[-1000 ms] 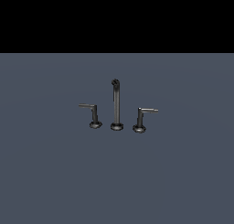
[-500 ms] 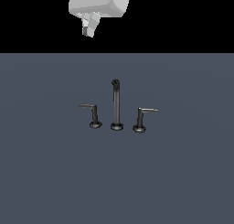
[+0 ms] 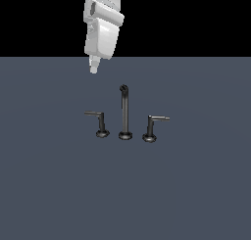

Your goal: Turn on the faucet by rotating a designated handle.

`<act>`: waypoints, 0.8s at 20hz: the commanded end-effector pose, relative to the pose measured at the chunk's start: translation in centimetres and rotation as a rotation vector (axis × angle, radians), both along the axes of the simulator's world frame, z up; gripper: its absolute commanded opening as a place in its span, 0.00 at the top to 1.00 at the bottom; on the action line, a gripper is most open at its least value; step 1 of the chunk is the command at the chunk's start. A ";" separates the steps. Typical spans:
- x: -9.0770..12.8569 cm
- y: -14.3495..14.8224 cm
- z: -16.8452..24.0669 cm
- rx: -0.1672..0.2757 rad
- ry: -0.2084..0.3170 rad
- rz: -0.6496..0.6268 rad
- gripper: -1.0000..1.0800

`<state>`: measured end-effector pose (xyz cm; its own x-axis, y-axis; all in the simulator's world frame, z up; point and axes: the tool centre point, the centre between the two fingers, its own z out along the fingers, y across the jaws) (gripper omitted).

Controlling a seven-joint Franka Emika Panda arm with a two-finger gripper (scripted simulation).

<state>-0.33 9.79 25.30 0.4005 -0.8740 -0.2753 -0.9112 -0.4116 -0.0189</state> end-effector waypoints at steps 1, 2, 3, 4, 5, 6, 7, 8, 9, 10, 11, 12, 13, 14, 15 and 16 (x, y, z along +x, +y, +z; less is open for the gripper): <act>0.9 0.5 -2.2 -0.025 0.018 -0.078 1.00; 1.3 0.6 -3.0 -0.037 0.024 -0.108 1.00; 1.6 0.8 -3.8 -0.049 0.029 -0.138 1.00; 1.9 0.9 -4.7 -0.061 0.034 -0.168 1.00; 2.2 1.1 -5.5 -0.074 0.037 -0.198 1.00; 2.5 1.2 -6.3 -0.088 0.040 -0.228 1.00; 2.8 1.3 -7.1 -0.102 0.042 -0.257 1.00; 3.1 1.4 -7.9 -0.116 0.043 -0.286 1.00; 3.4 1.5 -8.6 -0.130 0.043 -0.315 1.00; 3.7 1.6 -9.4 -0.145 0.042 -0.344 1.00; 3.9 1.6 -10.1 -0.159 0.040 -0.371 1.00; 4.2 1.7 -10.7 -0.173 0.037 -0.396 1.00; 4.4 1.7 -11.3 -0.185 0.034 -0.419 1.00; 4.6 1.8 -11.9 -0.197 0.030 -0.441 1.00; 4.8 1.8 -12.4 -0.209 0.026 -0.462 1.00; 5.0 1.9 -12.8 -0.219 0.022 -0.481 1.00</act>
